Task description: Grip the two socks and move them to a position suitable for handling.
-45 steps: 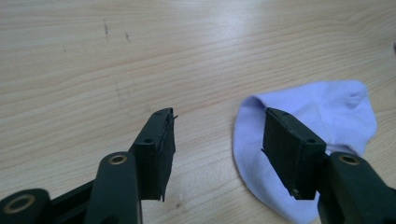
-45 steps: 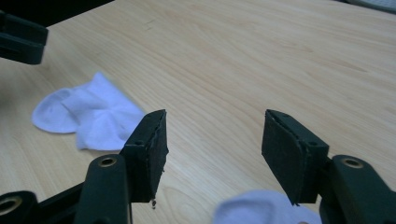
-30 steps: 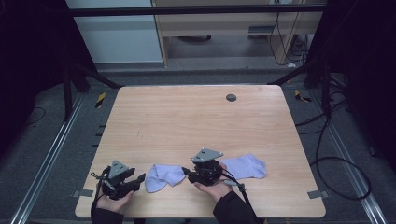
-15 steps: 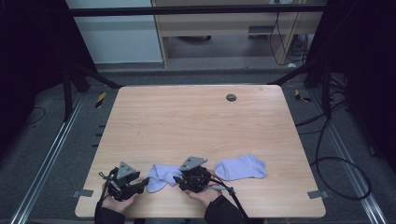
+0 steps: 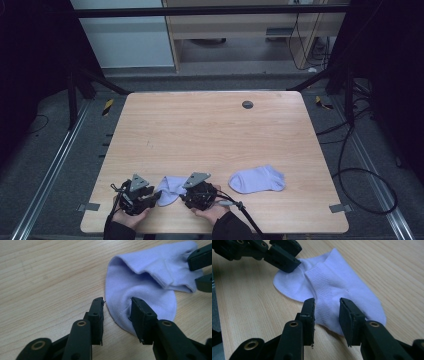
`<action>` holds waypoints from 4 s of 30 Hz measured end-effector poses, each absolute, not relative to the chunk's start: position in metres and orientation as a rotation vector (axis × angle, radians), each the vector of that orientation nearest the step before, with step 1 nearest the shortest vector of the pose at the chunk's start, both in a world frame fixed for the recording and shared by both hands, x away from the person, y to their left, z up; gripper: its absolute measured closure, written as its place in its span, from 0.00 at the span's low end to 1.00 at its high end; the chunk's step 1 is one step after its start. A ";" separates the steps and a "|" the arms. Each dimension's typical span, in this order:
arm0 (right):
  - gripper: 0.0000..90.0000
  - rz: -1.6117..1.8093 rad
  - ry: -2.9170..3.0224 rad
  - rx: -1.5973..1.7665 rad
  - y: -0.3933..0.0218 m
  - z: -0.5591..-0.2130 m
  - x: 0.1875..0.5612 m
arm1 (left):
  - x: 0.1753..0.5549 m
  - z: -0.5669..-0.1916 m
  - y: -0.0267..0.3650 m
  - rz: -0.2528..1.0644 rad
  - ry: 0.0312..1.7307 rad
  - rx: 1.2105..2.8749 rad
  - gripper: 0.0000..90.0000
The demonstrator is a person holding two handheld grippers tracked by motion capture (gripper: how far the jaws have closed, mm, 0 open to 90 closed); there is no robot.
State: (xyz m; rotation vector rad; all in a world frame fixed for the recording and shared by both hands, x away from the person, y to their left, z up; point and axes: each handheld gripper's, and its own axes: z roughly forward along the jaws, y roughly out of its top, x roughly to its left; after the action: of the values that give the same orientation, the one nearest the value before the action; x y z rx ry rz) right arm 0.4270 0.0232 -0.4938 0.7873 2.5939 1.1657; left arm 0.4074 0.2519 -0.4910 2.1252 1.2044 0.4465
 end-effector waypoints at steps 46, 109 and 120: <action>0.73 1.228 2.225 1.105 0.006 -0.469 0.481 | 0.409 -0.484 0.253 0.450 1.191 2.087 0.83; 0.62 1.014 2.133 1.421 -0.248 -0.483 0.430 | 0.443 -0.485 0.054 0.399 0.948 2.119 0.63; 0.73 0.952 2.184 1.438 -0.247 -0.491 0.436 | 0.446 -0.497 0.035 0.363 0.960 2.142 0.70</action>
State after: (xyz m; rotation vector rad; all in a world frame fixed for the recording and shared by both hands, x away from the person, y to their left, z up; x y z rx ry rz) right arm 0.4359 -0.2472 -0.4913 1.4385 2.1842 0.9519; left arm 0.4457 0.0352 -0.4968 2.1422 0.9602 0.3626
